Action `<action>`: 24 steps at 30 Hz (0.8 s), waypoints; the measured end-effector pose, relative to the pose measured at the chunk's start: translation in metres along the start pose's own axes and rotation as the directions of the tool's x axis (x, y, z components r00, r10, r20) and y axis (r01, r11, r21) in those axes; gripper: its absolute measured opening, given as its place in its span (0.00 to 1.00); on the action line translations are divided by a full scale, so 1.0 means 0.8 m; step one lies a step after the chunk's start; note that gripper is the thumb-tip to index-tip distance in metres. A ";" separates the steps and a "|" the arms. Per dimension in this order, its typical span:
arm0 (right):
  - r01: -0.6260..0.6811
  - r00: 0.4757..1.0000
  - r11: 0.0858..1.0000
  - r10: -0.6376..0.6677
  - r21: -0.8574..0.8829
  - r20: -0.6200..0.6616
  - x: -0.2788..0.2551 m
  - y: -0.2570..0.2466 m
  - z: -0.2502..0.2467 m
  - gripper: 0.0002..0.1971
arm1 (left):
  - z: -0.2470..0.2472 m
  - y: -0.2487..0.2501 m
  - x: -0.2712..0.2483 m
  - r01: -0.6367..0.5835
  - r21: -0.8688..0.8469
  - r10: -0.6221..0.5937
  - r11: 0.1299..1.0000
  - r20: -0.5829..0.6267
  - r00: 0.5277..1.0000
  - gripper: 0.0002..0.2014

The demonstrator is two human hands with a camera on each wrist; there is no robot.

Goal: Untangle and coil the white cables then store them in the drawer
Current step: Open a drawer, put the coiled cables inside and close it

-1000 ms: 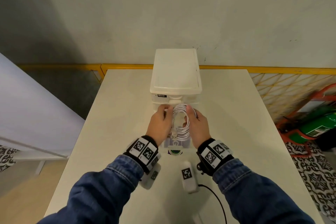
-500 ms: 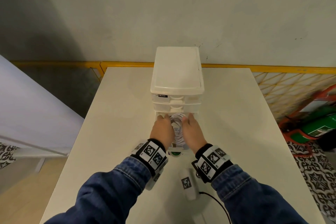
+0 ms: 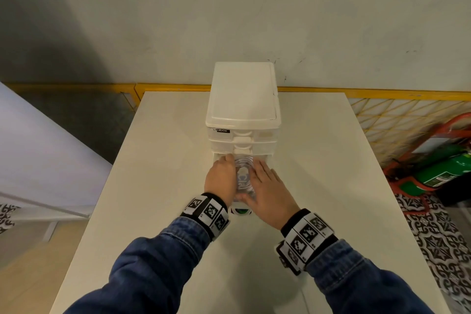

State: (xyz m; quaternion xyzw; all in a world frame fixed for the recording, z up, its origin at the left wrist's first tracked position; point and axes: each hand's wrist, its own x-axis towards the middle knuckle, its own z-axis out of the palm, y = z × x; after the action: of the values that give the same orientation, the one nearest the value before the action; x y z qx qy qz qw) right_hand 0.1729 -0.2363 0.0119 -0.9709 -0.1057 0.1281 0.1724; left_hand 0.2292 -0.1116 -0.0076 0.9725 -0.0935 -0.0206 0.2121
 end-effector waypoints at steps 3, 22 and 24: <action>0.046 0.996 0.984 -0.031 -0.171 0.089 -0.005 0.010 0.004 0.61 | 0.001 -0.004 0.002 -0.054 0.045 0.054 0.998 -0.010 0.998 0.09; 0.179 0.984 0.938 -0.165 -0.297 0.072 -0.006 0.026 0.019 0.55 | -0.125 -0.006 0.019 -0.221 -0.253 0.012 0.942 -0.632 0.775 0.12; 0.198 0.980 0.928 -0.187 -0.316 0.066 -0.004 0.027 0.018 0.53 | -0.135 -0.002 0.035 -0.233 -0.240 0.060 0.943 -0.565 0.823 0.21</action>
State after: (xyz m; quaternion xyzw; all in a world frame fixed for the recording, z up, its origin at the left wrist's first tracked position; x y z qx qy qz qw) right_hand 0.1692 -0.2527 -0.0083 -0.9686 -0.2227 0.1084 0.0223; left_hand 0.2652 -0.0714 0.0902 0.8836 -0.0996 0.2620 0.3750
